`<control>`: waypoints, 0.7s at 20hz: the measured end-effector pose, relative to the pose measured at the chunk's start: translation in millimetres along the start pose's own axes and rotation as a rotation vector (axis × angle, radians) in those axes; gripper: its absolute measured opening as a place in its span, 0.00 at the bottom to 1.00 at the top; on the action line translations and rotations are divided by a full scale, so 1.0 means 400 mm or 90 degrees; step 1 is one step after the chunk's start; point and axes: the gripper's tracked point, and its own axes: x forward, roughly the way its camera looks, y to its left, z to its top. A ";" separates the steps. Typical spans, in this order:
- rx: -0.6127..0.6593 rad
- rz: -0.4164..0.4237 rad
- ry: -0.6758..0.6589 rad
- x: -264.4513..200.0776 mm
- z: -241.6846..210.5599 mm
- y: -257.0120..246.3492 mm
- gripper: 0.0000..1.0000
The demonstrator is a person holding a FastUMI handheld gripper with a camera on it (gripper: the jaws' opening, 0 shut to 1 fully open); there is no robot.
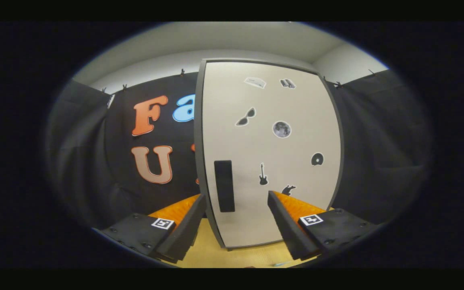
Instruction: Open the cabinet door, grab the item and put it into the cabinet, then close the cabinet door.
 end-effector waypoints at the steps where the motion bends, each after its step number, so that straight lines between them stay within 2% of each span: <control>1: -0.003 0.000 0.005 0.023 -0.006 0.002 0.98; 9: -0.031 0.003 0.045 0.170 -0.059 0.002 0.96; 14: -0.024 0.021 0.065 0.210 -0.089 0.004 0.95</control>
